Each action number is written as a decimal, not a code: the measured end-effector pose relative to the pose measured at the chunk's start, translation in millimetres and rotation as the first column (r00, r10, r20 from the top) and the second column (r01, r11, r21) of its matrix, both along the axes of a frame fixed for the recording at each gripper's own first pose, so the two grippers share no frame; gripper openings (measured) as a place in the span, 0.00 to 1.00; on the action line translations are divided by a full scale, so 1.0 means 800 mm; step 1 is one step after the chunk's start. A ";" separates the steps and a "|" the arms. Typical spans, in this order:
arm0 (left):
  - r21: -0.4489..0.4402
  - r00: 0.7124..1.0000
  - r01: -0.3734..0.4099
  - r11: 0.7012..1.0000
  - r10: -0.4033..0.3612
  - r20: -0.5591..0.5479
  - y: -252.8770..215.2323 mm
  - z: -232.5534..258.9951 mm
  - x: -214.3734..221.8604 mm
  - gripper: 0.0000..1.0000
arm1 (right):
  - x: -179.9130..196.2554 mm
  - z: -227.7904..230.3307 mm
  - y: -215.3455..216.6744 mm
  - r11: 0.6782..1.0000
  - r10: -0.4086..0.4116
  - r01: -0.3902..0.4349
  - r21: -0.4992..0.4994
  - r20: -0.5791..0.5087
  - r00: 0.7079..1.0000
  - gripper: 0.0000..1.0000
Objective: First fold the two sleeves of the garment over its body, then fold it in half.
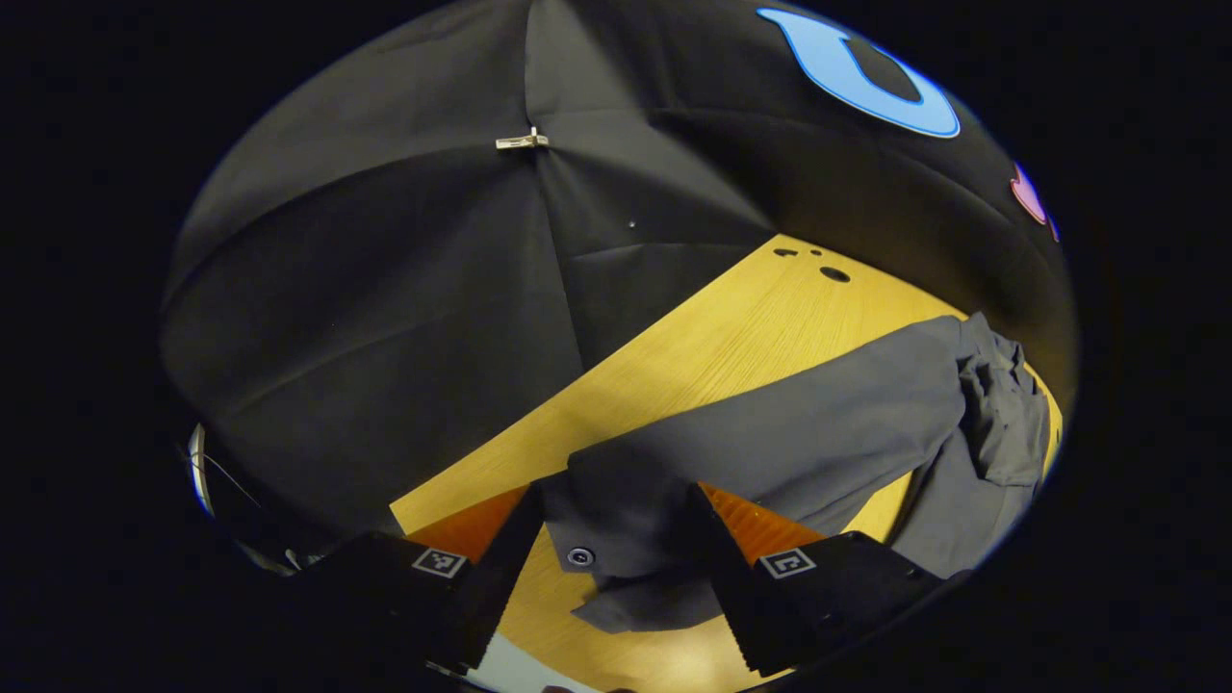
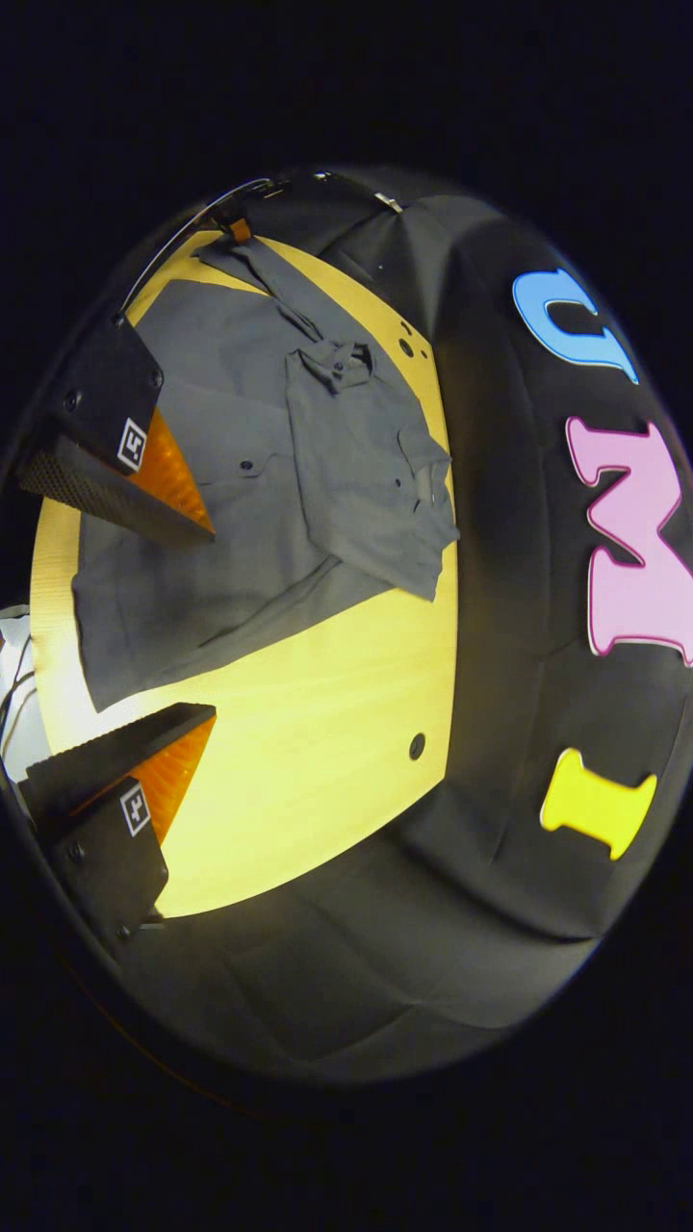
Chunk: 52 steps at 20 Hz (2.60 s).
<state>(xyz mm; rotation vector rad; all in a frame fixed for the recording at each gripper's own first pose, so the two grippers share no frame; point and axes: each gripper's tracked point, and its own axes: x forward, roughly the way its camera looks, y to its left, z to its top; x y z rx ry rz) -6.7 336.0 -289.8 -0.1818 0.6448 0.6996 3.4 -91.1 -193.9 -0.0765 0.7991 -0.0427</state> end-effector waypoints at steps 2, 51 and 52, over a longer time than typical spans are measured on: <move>-0.005 1.000 0.009 1.000 -0.009 -0.014 0.001 -0.007 0.006 0.95 | -0.024 -0.004 -0.007 0.999 -0.031 0.031 0.008 -0.008 0.999 1.00; 0.050 0.643 0.757 0.652 -0.756 0.125 -0.600 0.150 0.317 0.05 | 0.006 -0.086 -0.125 0.987 -0.051 0.060 0.152 -0.064 0.997 0.99; 0.032 0.631 0.768 0.640 -0.764 0.134 -0.618 0.146 0.321 0.05 | 0.007 -0.085 -0.125 0.984 -0.061 0.071 0.162 -0.067 0.996 0.99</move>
